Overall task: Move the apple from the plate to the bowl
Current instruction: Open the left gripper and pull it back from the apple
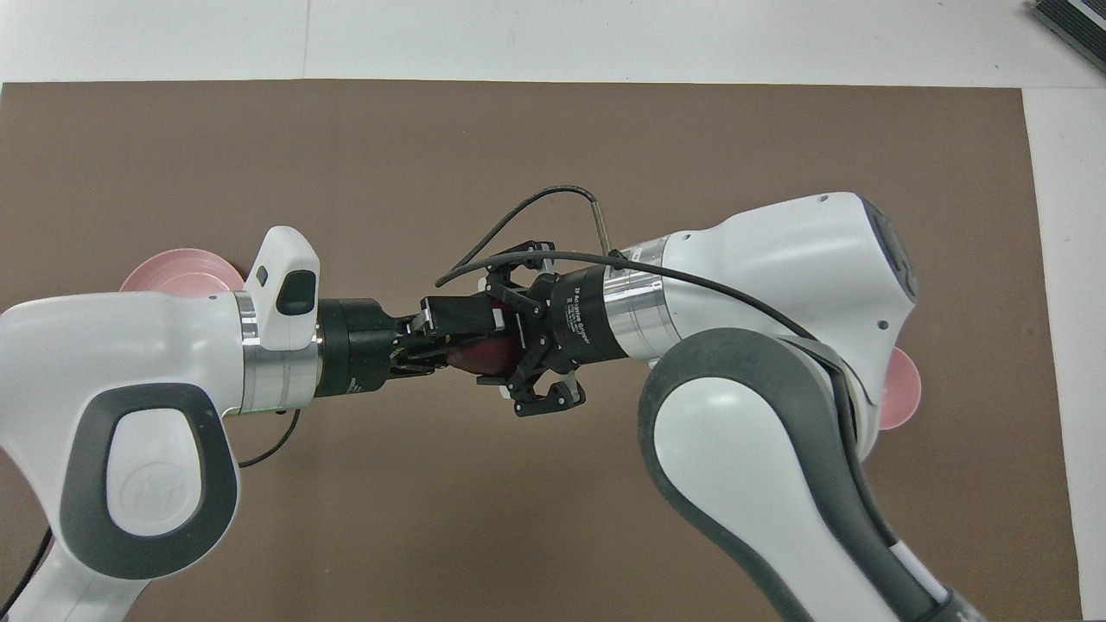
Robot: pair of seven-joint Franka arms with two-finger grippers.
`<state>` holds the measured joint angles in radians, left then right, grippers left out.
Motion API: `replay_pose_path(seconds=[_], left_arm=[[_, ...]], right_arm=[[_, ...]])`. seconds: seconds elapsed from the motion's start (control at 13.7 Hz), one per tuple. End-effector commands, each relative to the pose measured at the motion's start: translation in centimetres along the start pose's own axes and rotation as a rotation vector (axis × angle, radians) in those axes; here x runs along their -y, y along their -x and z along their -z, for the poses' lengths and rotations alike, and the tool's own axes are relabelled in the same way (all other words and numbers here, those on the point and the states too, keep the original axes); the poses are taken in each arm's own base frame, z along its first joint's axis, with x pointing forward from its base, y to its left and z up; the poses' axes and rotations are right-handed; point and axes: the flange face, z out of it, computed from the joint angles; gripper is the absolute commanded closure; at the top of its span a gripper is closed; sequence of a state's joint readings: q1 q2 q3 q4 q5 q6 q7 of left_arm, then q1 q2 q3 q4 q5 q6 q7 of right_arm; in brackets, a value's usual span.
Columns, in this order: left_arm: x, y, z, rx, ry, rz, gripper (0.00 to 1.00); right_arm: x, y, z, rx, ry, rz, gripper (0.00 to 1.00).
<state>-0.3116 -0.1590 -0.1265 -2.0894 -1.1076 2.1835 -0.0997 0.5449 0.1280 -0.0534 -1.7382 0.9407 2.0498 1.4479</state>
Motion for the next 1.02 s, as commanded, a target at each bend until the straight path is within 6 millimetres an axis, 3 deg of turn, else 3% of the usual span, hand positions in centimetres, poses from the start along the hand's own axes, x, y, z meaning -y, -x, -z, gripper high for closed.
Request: replay_pose_path(seconds=[0.0, 0.07, 0.15, 0.44, 0.58, 0.95], left_arm=[[-0.6, 0.8, 1.8, 0.013, -0.011, -0.019, 0.37], [-0.6, 0.9, 1.9, 0.015, -0.031, -0.032, 0.27], [-0.7, 1.0, 2.1, 0.018, -0.038, -0.038, 0.03], [-1.5, 1.3, 2.7, 0.0, -0.097, -0.055, 0.0], [-0.9, 0.9, 3.5, 0.011, -0.114, -0.046, 0.0], [0.0, -0.9, 10.3, -0.028, -0.352, -0.096, 0.0]], right_arm=[[0.3, -1.8, 1.6, 0.001, 0.047, -0.008, 0.99], [0.2, -2.5, 2.7, -0.003, 0.069, -0.01, 0.99], [0.3, -3.0, 3.7, -0.008, 0.075, -0.017, 0.99], [0.0, -4.4, 5.3, -0.025, 0.112, -0.03, 0.99], [-0.1, -4.7, 5.6, -0.043, 0.124, -0.03, 0.97], [-0.9, -7.8, 8.8, -0.249, 0.197, 0.012, 1.0]])
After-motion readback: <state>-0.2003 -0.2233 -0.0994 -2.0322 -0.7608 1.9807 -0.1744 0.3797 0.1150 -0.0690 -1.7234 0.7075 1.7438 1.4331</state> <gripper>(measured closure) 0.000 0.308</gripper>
